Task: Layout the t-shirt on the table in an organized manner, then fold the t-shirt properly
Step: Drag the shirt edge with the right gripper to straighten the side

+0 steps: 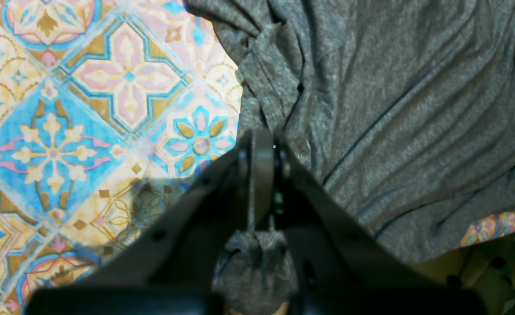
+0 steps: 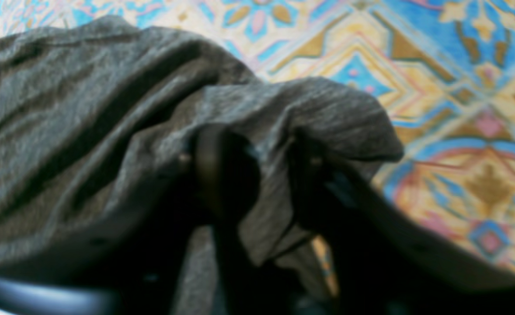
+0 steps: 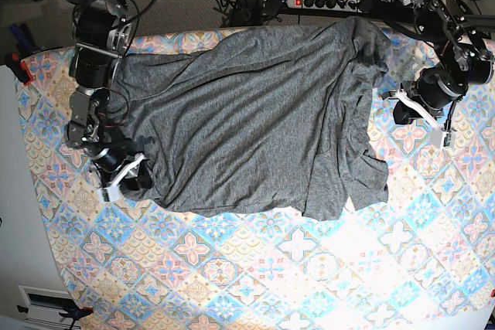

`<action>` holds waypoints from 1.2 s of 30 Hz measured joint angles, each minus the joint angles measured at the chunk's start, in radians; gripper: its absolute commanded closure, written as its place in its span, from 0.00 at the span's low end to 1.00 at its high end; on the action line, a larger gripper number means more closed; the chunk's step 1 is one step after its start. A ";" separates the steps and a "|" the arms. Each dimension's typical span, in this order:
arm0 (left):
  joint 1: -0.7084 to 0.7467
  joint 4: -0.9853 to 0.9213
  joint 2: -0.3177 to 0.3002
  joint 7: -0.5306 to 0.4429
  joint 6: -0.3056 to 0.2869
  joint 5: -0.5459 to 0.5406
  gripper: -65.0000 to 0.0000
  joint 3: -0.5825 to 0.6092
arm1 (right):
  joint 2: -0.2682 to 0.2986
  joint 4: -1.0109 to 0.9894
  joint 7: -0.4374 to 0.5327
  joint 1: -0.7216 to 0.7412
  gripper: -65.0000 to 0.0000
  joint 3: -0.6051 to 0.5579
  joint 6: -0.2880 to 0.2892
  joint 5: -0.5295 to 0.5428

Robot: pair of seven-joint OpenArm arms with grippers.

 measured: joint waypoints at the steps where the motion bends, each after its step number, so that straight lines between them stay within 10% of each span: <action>1: 0.000 0.000 0.000 0.000 0.000 0.000 1.00 0.000 | 0.000 0.000 0.000 0.000 0.90 -0.019 0.000 0.000; 16: 0.018 0.000 0.000 0.000 0.000 -0.002 1.00 -0.002 | 0.002 -0.426 0.276 0.315 1.00 -0.044 -0.006 -0.116; 36: 0.066 0.000 0.003 0.000 0.000 -0.002 1.00 -0.002 | 0.082 -0.555 0.415 0.327 1.00 -0.043 -0.563 -0.180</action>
